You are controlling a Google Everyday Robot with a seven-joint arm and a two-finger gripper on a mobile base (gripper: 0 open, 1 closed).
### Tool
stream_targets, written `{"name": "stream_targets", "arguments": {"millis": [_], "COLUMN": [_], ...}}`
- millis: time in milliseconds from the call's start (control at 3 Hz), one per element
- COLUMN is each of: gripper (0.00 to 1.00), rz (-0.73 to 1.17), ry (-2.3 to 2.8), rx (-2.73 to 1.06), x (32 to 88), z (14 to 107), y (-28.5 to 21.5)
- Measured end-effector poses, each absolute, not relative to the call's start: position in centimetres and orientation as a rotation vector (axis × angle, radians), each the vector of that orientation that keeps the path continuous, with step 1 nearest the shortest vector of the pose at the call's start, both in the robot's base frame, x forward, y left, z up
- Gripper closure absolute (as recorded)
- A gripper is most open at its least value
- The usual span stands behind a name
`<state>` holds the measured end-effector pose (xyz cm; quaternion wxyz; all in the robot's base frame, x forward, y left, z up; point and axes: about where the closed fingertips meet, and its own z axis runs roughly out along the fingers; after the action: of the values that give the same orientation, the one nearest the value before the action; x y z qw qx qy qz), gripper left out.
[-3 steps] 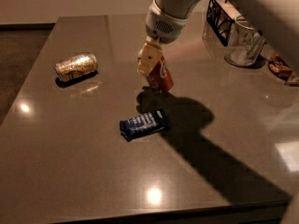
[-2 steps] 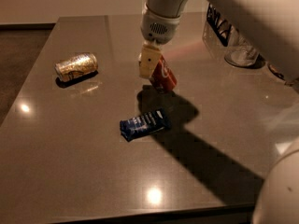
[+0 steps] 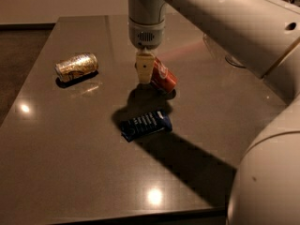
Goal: Knock coke can over
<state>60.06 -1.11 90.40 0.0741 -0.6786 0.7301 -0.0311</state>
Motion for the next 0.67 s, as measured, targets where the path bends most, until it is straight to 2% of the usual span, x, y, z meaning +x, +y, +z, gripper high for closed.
{"name": "stream_targets", "arguments": {"millis": [333,667], "gripper": [0.4,0.17], "rz": [-0.186,-0.187], "ry": [2.163,2.151], "rx": [-2.131,-2.114], "x": [60.25,60.63], "z": [89.35,89.43], "y": [-0.45,-0.25]}}
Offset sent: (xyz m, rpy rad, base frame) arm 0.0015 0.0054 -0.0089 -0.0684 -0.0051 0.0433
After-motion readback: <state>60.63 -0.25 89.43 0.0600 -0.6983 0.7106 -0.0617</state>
